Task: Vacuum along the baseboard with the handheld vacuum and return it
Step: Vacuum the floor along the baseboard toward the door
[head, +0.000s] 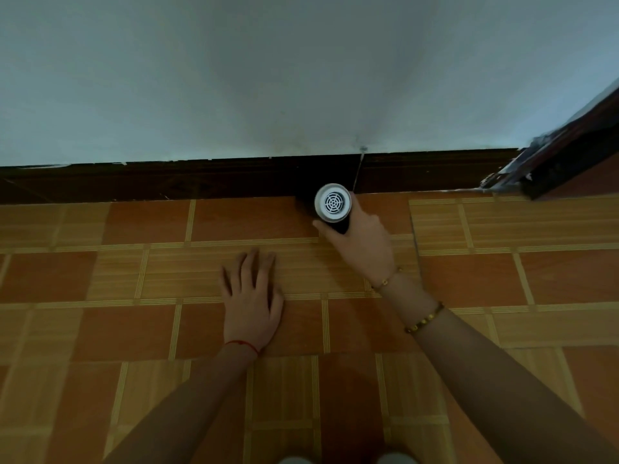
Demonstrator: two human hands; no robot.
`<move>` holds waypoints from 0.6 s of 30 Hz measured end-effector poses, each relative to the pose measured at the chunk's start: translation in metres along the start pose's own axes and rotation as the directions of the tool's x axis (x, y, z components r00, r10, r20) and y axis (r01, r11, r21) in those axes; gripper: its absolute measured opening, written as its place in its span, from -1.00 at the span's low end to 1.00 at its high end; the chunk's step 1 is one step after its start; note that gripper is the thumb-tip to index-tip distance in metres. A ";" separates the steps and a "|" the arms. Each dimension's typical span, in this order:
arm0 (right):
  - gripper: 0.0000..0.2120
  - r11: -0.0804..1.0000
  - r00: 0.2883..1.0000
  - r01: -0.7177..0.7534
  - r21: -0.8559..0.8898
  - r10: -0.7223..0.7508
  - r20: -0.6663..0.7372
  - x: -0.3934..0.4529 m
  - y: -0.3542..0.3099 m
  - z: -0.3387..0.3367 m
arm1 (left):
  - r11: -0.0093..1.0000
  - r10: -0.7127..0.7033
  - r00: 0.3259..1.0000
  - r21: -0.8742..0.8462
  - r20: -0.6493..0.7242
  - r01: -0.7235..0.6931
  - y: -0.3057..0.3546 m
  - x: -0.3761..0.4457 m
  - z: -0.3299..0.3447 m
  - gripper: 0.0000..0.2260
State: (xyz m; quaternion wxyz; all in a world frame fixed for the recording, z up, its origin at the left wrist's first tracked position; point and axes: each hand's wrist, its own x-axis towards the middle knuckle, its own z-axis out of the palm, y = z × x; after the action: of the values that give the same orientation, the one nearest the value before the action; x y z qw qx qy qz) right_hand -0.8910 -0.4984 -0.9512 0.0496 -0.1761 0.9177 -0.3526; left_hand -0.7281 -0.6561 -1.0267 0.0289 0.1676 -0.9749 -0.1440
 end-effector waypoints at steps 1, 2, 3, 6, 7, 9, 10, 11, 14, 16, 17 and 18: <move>-0.32 1.000 1.000 -0.012 0.002 0.012 -0.004 0.000 0.003 -0.002 | 1.000 0.002 1.000 -0.001 0.002 -0.002 0.000 0.000 0.000 -0.51; -0.32 1.000 1.000 -0.027 0.015 0.028 -0.013 -0.001 0.008 -0.005 | 1.000 0.004 1.000 -0.001 0.002 -0.004 0.000 -0.001 0.000 -0.51; -0.33 0.999 0.999 -0.044 0.033 0.045 -0.029 -0.003 0.014 -0.010 | 1.000 0.006 1.000 0.000 0.000 -0.006 0.000 -0.001 0.000 -0.52; -0.37 0.994 0.990 -0.103 0.046 0.107 -0.091 -0.011 0.041 -0.031 | 1.000 0.005 1.000 -0.004 -0.002 -0.005 0.001 -0.001 -0.002 -0.51; -0.38 0.989 0.983 -0.138 0.049 0.142 -0.114 -0.014 0.051 -0.039 | 1.000 0.004 1.000 -0.007 -0.004 -0.004 0.001 -0.001 -0.002 -0.51; -0.39 0.973 0.957 -0.218 0.071 0.227 -0.178 -0.019 0.068 -0.055 | 1.000 0.003 1.000 -0.006 -0.007 -0.003 0.001 -0.002 -0.001 -0.51; -0.40 0.965 0.940 -0.250 0.085 0.263 -0.215 -0.022 0.075 -0.063 | 1.000 0.001 1.000 -0.007 -0.008 -0.001 0.002 -0.002 -0.001 -0.51; -0.42 0.959 0.926 -0.265 0.099 0.282 -0.252 -0.025 0.079 -0.068 | 1.000 -0.002 1.000 -0.010 -0.009 0.002 0.002 -0.001 -0.001 -0.51; -0.40 0.961 0.909 -0.261 0.086 0.275 -0.313 -0.028 0.079 -0.072 | 1.000 -0.002 1.000 -0.003 -0.013 0.002 0.003 -0.002 -0.001 -0.51; -0.36 0.971 0.930 -0.232 0.058 0.239 -0.278 -0.027 0.072 -0.065 | 1.000 0.001 1.000 0.004 -0.012 -0.001 0.003 -0.002 -0.001 -0.52; -0.34 0.975 0.947 -0.209 0.067 0.220 -0.234 -0.026 0.069 -0.061 | 1.000 0.000 1.000 0.005 -0.010 0.000 0.003 -0.002 -0.001 -0.52; -0.34 0.978 0.960 -0.195 0.070 0.205 -0.189 -0.024 0.066 -0.059 | 1.000 -0.002 1.000 0.005 -0.006 0.002 0.003 -0.002 -0.001 -0.51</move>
State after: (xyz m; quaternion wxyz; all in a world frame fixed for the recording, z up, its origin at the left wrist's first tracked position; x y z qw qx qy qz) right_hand -0.9000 -0.4070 -0.9524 -0.0009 -0.0454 0.9219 -0.3847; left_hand -0.7272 -0.6531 -1.0247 0.0315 0.1690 -0.9749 -0.1412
